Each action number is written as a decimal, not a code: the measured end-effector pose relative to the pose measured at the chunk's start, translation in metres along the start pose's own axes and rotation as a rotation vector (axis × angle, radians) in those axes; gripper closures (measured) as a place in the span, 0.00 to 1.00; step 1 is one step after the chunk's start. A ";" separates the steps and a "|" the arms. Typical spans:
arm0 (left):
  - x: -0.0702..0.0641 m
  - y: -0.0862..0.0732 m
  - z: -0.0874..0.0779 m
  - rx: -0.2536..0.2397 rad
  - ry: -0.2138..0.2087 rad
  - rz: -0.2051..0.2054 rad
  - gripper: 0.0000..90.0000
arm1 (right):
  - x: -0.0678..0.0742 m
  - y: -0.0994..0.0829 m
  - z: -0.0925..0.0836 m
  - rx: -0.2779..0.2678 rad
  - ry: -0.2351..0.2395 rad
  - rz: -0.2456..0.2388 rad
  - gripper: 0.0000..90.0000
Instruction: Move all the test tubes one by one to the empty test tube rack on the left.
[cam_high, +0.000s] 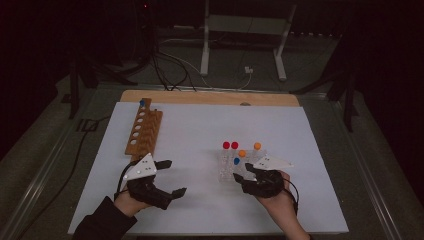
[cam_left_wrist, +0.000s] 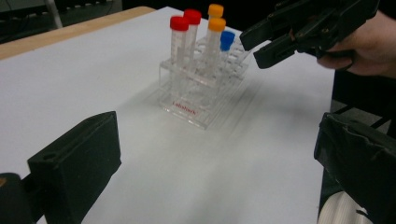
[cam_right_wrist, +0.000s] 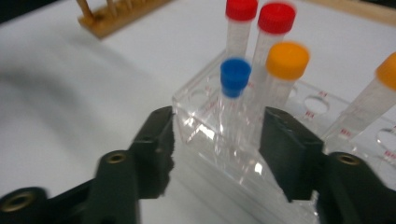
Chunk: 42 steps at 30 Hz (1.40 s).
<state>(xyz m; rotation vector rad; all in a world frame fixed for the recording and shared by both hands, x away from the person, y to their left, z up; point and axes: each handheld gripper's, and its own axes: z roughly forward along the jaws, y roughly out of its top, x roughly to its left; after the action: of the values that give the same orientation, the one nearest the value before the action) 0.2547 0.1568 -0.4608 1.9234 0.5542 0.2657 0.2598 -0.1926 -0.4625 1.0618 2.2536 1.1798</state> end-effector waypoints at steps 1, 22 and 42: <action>0.000 -0.003 0.002 0.008 -0.005 -0.004 0.02 | 0.000 0.000 0.001 0.004 -0.001 0.003 0.56; 0.000 -0.010 0.010 0.048 -0.016 0.006 0.02 | -0.006 0.006 0.029 0.037 -0.013 0.025 0.84; 0.003 -0.010 0.008 0.041 -0.017 -0.005 0.02 | 0.004 0.019 0.005 -0.067 -0.048 -0.045 0.86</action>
<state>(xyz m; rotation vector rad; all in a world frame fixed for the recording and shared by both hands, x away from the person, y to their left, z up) 0.2581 0.1553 -0.4736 1.9619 0.5565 0.2360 0.2692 -0.1804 -0.4502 0.9987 2.1737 1.1903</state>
